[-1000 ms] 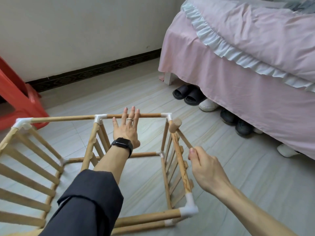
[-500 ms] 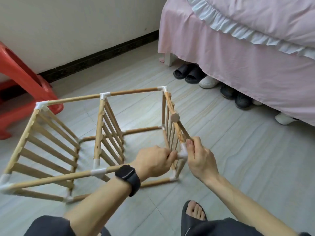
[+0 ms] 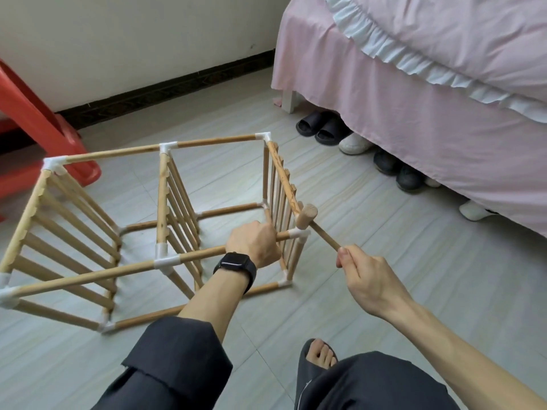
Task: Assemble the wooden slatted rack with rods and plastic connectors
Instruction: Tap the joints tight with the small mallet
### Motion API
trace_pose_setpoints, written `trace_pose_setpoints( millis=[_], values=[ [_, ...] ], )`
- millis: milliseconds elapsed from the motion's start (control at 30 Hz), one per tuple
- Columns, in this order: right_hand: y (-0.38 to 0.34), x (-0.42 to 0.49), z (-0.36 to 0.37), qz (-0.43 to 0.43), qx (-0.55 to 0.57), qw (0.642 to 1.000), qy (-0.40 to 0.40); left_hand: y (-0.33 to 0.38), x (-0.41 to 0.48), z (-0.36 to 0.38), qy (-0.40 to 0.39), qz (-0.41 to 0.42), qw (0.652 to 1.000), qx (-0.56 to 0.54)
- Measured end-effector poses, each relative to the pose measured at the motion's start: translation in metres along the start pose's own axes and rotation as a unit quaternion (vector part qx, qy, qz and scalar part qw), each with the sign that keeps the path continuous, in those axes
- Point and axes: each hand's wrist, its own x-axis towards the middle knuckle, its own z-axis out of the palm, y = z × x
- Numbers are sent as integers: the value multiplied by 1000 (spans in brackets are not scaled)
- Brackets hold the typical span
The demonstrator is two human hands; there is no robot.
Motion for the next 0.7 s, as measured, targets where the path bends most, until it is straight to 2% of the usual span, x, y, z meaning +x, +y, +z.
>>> trace_pose_setpoints(
  millis=[67, 200, 233, 333, 400, 500, 533, 633, 700],
  values=[
    [-1, -2, -6, -15, 0, 1000, 10, 0, 2, 0, 0, -4, 1000, 0],
    [-12, -3, -15, -52, 59, 987, 139, -2, 2, 0, 0, -8, 1000, -3],
    [-12, -2, -14, -53, 42, 989, 134, -2, 2, 0, 2, -8, 1000, -3],
    [-13, -1, -9, 7, -118, 993, -26, -1, 1, 0, 4, -12, 1000, -7],
    [-15, 2, -14, -6, -124, 992, -18, -1, 0, 1, 7, -14, 1000, -6],
    [-25, 1, -21, -75, -28, 993, 89, -1, 0, 0, 1, -13, 1000, -6],
    [-28, 2, -20, -66, -32, 994, 83, -1, 1, 0, 2, -13, 1000, -6],
    [-29, 4, -16, 33, -145, 986, -72, -1, -1, -1, 3, -15, 1000, -8],
    [-33, 8, -20, 30, -158, 984, -83, 0, -2, -2, 4, -17, 1000, -9]
  ],
)
